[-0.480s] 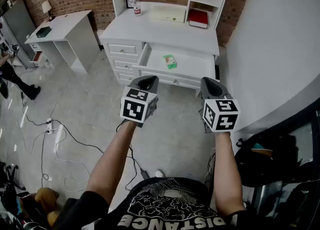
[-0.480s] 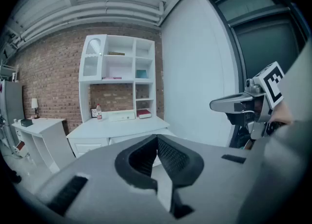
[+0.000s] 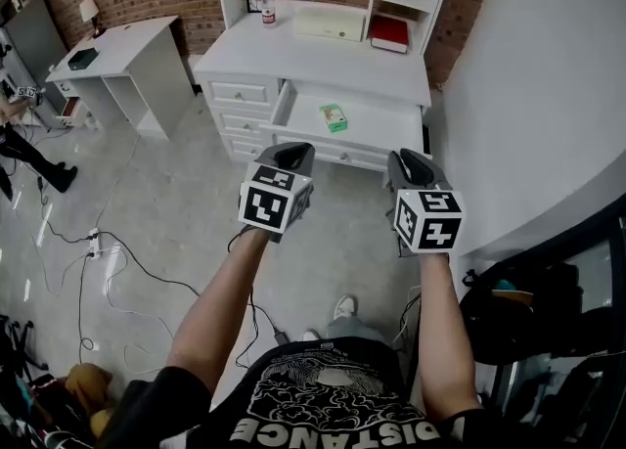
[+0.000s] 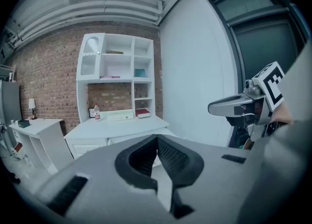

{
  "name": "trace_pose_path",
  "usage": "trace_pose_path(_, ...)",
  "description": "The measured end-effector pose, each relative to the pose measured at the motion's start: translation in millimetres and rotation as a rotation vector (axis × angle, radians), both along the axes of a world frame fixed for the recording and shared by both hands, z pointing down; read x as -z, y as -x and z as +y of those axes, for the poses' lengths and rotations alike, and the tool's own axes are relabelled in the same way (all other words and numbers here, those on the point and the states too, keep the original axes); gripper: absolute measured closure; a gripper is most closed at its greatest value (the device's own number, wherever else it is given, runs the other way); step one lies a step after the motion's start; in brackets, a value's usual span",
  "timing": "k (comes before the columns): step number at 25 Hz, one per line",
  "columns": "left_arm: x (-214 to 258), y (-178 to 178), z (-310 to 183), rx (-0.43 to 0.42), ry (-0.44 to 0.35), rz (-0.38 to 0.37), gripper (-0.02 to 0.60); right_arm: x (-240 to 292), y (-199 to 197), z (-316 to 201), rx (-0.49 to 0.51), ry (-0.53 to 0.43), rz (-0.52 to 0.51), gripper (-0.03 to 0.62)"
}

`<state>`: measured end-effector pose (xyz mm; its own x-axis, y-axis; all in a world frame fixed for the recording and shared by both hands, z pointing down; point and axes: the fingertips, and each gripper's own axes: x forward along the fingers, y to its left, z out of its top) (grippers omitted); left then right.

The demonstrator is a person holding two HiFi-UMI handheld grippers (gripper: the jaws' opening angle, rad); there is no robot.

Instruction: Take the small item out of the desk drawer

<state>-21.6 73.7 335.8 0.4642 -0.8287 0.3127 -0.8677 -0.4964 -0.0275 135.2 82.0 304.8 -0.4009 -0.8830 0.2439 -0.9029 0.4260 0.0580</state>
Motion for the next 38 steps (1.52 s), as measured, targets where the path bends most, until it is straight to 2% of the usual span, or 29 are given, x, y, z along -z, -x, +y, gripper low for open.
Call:
trace_pose_path(9,-5,7,-28,0.016,-0.002,0.008,0.574,-10,14,-31,0.035,0.024,0.012,0.422)
trace_pose_path(17,-10,13,-78,0.037,0.003,-0.016,0.574,-19,17,-83,0.054,0.043,0.003,0.348)
trace_pose_path(38,-30,19,-269,0.121,0.051,-0.055,0.574,-49,17,-290,0.139,0.124,-0.012,0.247)
